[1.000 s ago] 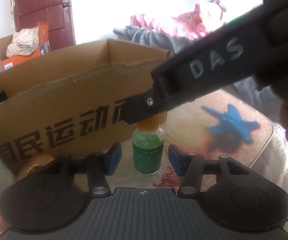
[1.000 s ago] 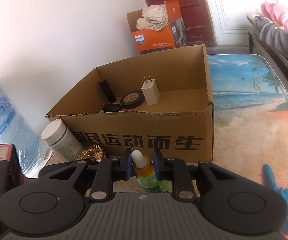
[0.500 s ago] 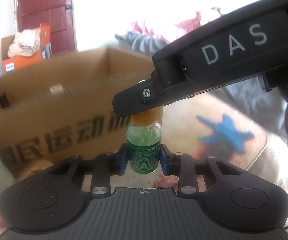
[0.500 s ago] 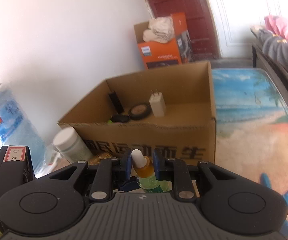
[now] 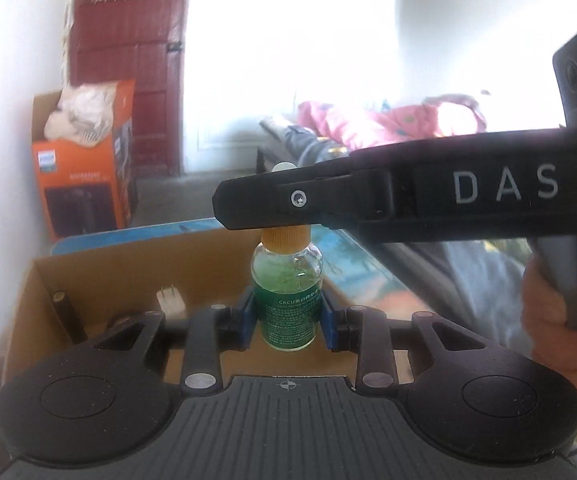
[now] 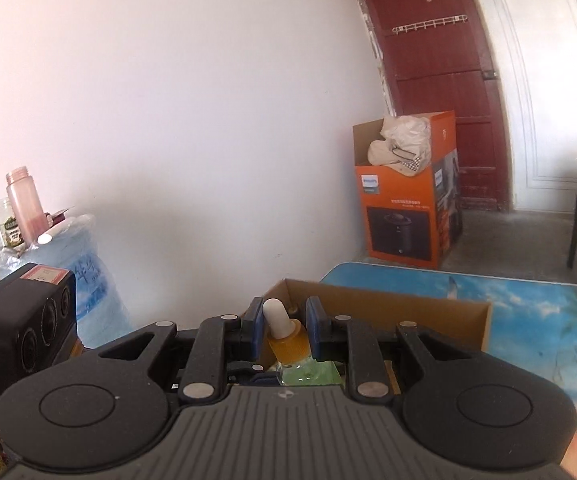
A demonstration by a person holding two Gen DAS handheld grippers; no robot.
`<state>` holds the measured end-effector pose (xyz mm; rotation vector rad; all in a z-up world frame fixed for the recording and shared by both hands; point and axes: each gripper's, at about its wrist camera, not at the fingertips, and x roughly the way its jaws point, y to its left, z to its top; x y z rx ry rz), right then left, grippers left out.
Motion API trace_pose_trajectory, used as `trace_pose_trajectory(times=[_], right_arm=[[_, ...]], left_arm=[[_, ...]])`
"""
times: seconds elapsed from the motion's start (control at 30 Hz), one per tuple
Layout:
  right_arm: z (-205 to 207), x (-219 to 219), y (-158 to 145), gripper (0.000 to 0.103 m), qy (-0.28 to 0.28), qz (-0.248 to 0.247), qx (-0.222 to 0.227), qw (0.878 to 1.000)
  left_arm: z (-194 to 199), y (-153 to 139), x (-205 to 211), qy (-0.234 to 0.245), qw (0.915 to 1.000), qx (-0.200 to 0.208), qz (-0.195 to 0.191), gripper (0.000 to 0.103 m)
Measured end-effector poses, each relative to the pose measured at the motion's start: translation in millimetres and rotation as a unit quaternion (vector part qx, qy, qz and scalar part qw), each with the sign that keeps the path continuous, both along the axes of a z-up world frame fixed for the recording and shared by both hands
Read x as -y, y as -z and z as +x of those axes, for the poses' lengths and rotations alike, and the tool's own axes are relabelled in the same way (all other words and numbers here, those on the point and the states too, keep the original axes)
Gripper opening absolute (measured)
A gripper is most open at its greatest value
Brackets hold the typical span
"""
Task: Organize rigid objects
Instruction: 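Carry the green dropper bottle into the box and open the right tool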
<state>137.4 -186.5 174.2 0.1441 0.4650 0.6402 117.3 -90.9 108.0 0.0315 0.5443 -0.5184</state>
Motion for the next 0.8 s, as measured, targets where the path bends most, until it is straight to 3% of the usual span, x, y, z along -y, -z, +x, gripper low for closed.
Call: trace_pose_trajectory(times=[0.17, 0.4, 0.8], right_arm=[[76, 8, 8, 0.024, -0.008, 0.007, -0.061, 0.998], [158, 17, 53, 0.023, -0.007, 0.006, -0.15, 0.989], [206, 8, 99, 0.017, -0.007, -0.04, -0.201, 0.979]], left_arm=[[63, 12, 10, -0.028, 0.997, -0.071, -0.011, 0.031], [129, 44, 19, -0.06, 0.986, -0.156, -0.004, 0.031], [167, 66, 20, -0.086, 0.9695, -0.229, 0.008, 0.033]])
